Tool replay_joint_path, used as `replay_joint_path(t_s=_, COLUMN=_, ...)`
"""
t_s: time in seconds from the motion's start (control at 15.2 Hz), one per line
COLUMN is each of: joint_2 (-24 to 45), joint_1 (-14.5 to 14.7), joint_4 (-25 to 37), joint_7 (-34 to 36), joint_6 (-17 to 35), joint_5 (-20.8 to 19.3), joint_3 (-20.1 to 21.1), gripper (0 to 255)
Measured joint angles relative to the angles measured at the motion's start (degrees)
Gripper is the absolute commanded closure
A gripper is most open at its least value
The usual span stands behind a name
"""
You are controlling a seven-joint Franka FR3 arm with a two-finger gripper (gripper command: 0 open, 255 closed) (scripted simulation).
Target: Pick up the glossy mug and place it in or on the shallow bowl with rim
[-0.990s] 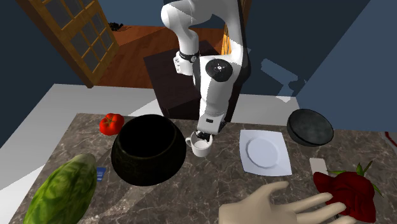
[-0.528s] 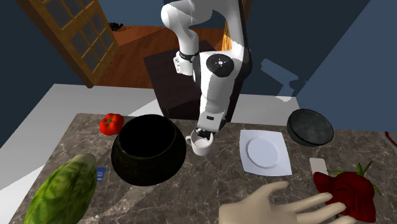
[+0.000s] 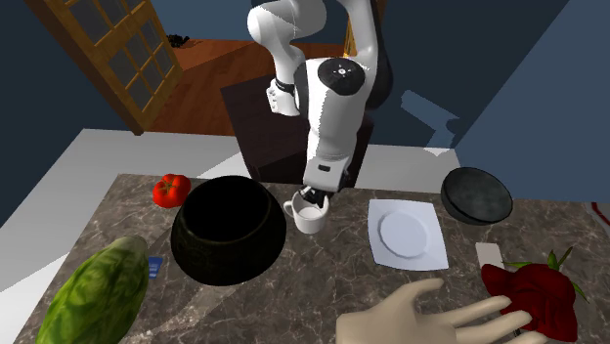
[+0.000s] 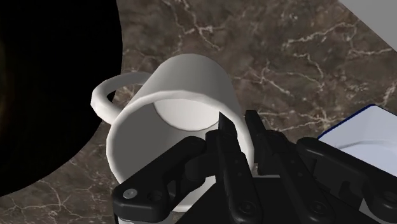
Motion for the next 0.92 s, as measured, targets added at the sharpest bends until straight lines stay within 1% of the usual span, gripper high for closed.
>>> replay_joint_path(t_s=0.92, joint_2=-6.68, joint_1=0.33, joint_4=3.88, joint_7=1.23, joint_6=-10.38, joint_5=-2.12, joint_3=-0.29, gripper=255)
